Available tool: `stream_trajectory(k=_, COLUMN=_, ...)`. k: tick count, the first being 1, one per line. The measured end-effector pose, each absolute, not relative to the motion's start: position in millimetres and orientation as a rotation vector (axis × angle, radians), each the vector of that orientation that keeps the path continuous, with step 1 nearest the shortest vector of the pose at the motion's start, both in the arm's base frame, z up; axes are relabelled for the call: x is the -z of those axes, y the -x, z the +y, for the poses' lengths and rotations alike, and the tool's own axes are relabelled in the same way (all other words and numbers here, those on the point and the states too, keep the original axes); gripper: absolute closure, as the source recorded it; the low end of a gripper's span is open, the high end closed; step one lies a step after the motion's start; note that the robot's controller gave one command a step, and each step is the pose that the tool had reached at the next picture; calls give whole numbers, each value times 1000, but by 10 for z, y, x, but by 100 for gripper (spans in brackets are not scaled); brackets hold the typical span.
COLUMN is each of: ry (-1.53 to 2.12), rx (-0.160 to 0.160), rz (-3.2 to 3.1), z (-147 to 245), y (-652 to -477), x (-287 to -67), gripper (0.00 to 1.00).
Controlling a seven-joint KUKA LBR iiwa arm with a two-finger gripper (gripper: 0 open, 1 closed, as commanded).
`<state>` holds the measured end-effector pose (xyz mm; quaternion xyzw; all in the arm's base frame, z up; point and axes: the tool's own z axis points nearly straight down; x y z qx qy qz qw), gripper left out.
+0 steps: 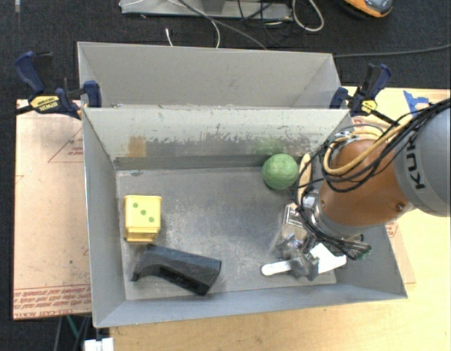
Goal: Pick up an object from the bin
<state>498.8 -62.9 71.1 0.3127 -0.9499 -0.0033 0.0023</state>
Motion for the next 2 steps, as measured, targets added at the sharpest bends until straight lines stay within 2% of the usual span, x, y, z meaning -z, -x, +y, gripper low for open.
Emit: stream_trajectory(k=2, ry=-983, rx=10, rz=-2979, z=-628, y=-4988, x=-710, gripper=100)
